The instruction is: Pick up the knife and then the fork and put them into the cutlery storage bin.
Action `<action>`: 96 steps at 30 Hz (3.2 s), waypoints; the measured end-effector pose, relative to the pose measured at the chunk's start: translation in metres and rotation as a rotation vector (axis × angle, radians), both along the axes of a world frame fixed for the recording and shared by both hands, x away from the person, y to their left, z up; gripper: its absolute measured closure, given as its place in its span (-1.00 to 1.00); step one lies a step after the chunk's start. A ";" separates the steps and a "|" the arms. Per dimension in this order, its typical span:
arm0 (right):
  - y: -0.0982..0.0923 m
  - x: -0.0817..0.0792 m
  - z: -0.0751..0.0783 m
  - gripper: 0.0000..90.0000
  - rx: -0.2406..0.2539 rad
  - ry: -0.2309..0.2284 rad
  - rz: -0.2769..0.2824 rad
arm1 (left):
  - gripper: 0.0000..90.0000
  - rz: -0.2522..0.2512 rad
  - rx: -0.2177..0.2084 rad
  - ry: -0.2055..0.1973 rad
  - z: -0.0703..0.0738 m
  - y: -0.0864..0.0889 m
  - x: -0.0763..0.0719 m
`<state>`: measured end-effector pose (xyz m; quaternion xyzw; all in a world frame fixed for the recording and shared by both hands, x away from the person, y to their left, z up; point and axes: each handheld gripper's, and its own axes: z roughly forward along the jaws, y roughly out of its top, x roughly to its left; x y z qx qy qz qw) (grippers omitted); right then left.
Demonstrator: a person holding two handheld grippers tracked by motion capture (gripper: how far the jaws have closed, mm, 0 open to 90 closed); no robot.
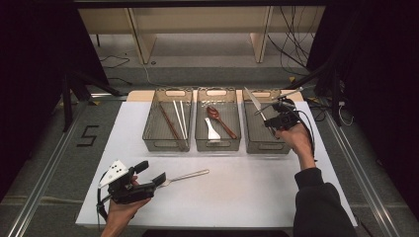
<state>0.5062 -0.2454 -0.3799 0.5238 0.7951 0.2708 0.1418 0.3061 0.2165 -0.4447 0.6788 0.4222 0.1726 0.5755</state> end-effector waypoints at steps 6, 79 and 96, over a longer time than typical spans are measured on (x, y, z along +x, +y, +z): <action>-0.002 0.003 -0.004 0.76 -0.010 0.016 -0.026 | -0.65 0.001 -0.001 -0.001 0.000 0.000 0.000; 0.179 -0.090 -0.025 -0.28 0.089 -0.029 0.666 | -0.65 0.002 -0.002 -0.003 0.001 0.001 -0.001; 0.203 -0.081 -0.072 0.87 0.004 0.014 0.618 | -0.65 0.001 -0.004 -0.004 0.001 0.001 -0.001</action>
